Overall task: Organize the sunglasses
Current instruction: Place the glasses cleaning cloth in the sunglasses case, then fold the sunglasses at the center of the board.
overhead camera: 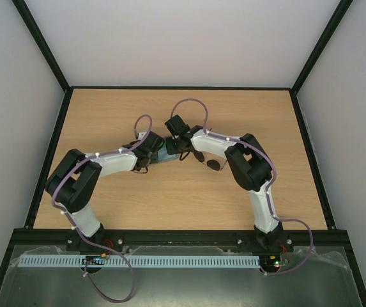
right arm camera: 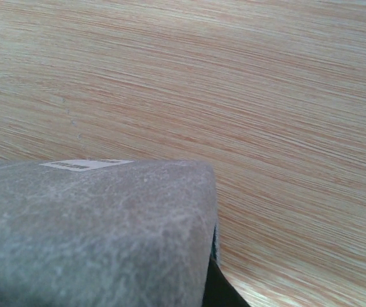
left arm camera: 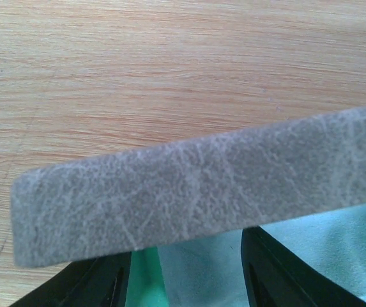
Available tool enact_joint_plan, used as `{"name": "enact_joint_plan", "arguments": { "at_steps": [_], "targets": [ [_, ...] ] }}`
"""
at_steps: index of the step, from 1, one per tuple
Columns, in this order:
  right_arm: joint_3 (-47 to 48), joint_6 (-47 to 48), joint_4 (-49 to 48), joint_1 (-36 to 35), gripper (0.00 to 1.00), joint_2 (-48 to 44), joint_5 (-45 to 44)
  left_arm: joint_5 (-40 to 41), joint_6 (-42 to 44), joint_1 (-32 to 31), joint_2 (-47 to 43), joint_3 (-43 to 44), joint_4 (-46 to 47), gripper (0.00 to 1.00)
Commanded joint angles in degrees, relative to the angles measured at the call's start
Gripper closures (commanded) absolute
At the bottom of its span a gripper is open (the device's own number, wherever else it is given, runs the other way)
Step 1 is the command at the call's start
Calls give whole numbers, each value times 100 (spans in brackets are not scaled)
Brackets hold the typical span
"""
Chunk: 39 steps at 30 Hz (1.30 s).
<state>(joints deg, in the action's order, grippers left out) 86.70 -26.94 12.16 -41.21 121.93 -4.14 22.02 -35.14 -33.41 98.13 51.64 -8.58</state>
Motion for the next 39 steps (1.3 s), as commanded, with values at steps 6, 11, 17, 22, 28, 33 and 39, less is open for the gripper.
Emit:
{"name": "enact_joint_plan", "arguments": {
  "at_steps": [6,11,17,22,28,33,39],
  "targets": [
    [6,128,225,35,75,-151,38,-60,-13,34,-410,-13,-249,49],
    [-105,97,184,26,68,-395,173,-41,-11,31,-582,-12,-378,49],
    [-272,66,91,27,63,-825,349,41,-10,36,-823,-22,-525,49],
    [-452,121,238,30,62,-1295,240,49,-18,36,-1181,-70,-713,48],
    [-1524,23,421,267,56,-2484,-268,-449,39,43,-1530,-82,-635,46],
    [-2769,-119,492,966,52,-3687,-396,-827,184,16,-1231,479,-440,47],
    [-3580,-254,428,1620,49,-4545,-388,-1361,262,-348,-8,2108,-536,62]
  ]
}}
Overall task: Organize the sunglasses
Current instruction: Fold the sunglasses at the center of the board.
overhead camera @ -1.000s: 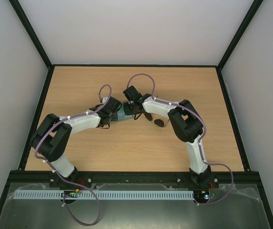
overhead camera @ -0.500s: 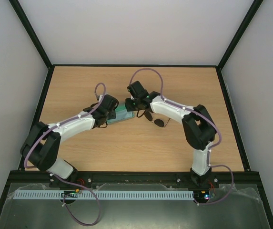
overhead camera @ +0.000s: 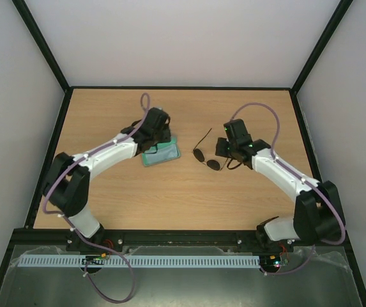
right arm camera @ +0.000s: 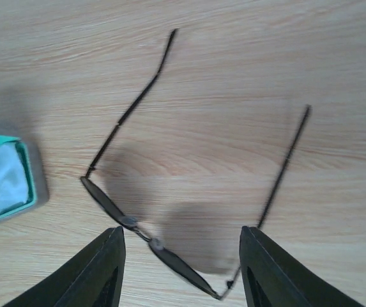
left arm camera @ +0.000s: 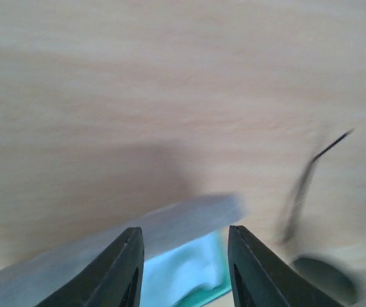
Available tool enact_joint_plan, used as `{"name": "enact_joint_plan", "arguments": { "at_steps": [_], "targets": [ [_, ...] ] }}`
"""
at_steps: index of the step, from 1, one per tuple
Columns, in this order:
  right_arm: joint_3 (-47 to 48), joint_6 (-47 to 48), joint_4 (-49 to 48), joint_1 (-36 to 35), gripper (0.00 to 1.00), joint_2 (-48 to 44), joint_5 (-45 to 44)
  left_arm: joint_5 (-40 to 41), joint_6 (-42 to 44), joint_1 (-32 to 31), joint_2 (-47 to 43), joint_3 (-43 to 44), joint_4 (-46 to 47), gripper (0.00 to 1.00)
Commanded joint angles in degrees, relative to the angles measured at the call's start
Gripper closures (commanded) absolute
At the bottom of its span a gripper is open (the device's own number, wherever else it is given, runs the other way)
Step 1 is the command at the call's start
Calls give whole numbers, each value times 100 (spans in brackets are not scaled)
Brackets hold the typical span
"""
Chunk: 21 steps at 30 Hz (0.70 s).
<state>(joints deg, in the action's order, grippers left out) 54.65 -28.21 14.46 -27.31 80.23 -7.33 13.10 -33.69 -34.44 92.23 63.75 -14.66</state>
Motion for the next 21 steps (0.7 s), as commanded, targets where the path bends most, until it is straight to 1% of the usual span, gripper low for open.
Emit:
{"name": "enact_joint_plan", "arguments": {
  "at_steps": [1,2,4,5,7,11,14,21],
  "targets": [
    [-482,-138,157,342,50,-446,-56,-433,126,-316,856,1150,77,67],
    [-604,-161,94,446,51,-516,-45,-434,126,-360,1119,1402,52,72],
    [-826,-176,-29,636,56,-625,23,-508,139,-402,1648,1941,-20,86],
    [-911,-183,-68,728,60,-648,34,-537,136,-413,1906,2167,-39,91],
    [-1085,-193,-144,871,72,-667,82,-638,109,-421,2341,2569,-52,96],
    [-1277,-211,-331,1129,80,-612,166,-607,130,-514,3155,3396,-194,98],
    [-1342,-173,-473,1310,81,-433,256,-556,119,-505,3685,3951,-291,98],
    [-1260,-134,-671,1517,81,18,285,-626,234,-451,4627,4787,-365,98]
  ]
}}
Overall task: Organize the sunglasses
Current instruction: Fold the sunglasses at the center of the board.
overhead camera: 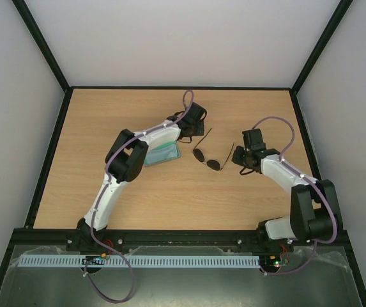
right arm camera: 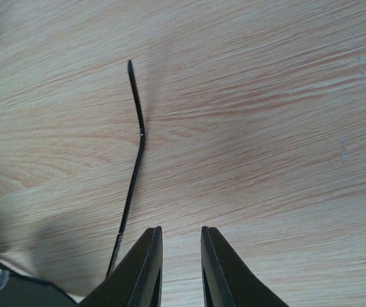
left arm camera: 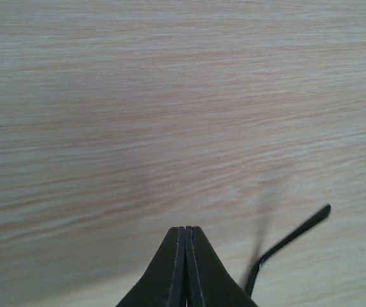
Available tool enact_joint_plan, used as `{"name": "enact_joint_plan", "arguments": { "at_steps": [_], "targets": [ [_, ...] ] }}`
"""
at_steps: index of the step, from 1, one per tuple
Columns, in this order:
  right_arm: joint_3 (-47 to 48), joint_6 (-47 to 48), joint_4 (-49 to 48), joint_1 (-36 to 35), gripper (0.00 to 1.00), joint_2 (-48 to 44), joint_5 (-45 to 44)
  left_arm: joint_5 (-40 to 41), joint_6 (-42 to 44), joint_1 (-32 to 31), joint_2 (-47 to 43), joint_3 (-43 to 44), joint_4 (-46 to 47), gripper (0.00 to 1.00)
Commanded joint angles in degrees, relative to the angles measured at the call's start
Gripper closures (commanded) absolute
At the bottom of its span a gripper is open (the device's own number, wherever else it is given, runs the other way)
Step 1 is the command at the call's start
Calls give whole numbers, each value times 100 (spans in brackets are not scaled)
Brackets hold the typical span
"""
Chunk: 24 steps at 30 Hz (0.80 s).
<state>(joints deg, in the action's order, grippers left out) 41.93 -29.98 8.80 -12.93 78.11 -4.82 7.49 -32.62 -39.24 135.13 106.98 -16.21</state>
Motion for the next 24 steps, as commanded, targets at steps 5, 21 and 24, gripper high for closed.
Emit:
{"name": "enact_joint_plan", "arguments": {
  "at_steps": [5,21,24],
  "targets": [
    [114,-7,-121,98,82,550,-147,-317,245,28,804,784,-251,98],
    [181,-21,-220,366,82,1111,-63,-1164,465,-226,-372,-1786,1120,98],
    [284,-17,-260,415,82,1354,14,-1279,509,-286,-525,-2012,1275,98]
  ]
}}
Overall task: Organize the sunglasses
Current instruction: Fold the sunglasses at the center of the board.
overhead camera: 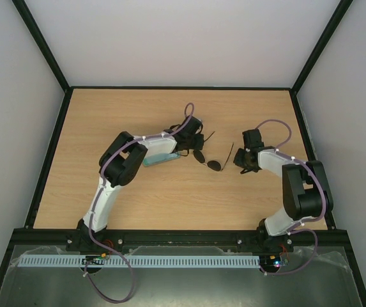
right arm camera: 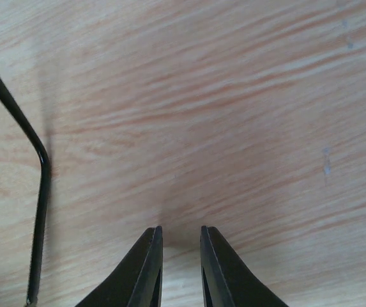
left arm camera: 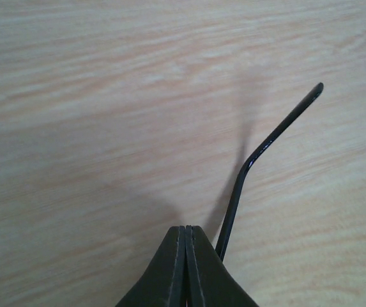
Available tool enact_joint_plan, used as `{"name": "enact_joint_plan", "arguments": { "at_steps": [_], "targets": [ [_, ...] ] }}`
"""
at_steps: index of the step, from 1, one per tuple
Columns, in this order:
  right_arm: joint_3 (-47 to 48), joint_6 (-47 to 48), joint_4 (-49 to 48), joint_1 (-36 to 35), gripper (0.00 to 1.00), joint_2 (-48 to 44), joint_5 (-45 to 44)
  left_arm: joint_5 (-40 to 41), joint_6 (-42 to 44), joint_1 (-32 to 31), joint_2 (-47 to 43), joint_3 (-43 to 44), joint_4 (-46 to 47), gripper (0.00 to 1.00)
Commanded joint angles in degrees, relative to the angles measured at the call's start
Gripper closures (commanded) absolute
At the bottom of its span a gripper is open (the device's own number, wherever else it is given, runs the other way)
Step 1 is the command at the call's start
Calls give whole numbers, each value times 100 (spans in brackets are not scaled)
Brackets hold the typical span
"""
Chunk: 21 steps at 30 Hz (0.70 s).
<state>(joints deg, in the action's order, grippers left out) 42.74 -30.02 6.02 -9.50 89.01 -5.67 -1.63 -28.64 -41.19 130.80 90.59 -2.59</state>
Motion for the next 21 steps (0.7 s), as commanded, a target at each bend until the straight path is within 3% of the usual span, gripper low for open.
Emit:
{"name": "enact_joint_plan", "arguments": {
  "at_steps": [1,7,14,21],
  "targets": [
    [232,-13,-4,79,81,345,132,-373,127,-117,-135,-433,-59,98],
    [433,-42,-151,80,81,756,326,-622,246,-168,-429,-864,253,98],
    [566,-55,-241,84,82,998,535,-1003,481,-319,-432,-750,377,98],
    [608,-57,-283,80,82,1064,658,-1937,663,-439,-328,-685,611,98]
  ]
}}
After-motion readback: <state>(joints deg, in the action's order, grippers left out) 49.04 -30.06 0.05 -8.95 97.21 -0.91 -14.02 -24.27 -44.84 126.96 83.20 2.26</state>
